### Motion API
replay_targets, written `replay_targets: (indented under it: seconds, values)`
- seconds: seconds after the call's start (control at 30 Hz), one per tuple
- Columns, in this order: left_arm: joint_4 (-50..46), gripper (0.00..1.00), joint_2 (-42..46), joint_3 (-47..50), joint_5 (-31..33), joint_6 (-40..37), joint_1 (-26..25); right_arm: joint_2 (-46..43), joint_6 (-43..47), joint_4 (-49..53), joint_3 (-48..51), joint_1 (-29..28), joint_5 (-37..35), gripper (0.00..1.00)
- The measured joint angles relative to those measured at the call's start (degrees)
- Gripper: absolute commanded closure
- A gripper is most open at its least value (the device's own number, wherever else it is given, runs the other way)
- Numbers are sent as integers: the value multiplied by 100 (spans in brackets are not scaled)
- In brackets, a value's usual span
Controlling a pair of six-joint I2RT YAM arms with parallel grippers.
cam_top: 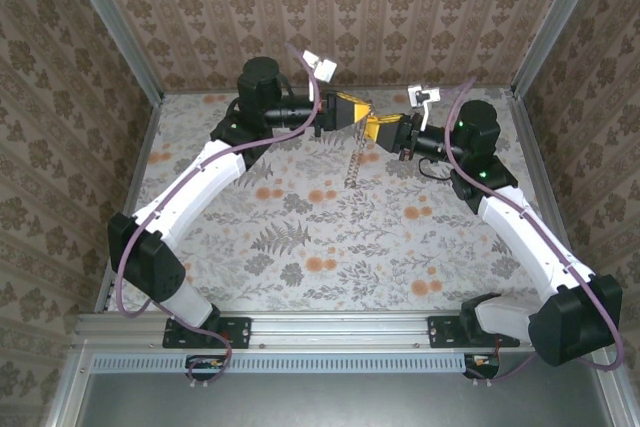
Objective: Put the keys on the keyring
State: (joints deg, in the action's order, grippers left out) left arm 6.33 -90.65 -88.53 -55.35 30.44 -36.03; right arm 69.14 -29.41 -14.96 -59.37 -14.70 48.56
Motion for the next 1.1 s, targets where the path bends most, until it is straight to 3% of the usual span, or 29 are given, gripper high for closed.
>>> replay_targets:
  seconds: [0.1, 0.53, 0.97, 1.03, 1.1]
  values:
    - [28, 100, 63, 52, 81, 24, 0, -28, 52, 7, 0, -11, -13, 100]
    - [385, 100, 297, 275, 348, 302, -37, -297, 79, 184, -17, -275, -28, 100]
    - [815, 100, 415, 671, 680, 505, -114, 70, 74, 256, -275, -619, -229, 100]
    - [868, 100, 415, 719, 752, 542, -144, 46, 90, 358, -275, -619, -278, 81]
    - [953, 100, 417, 765, 844, 586, -151, -28, 122, 483, -264, -608, -343, 71]
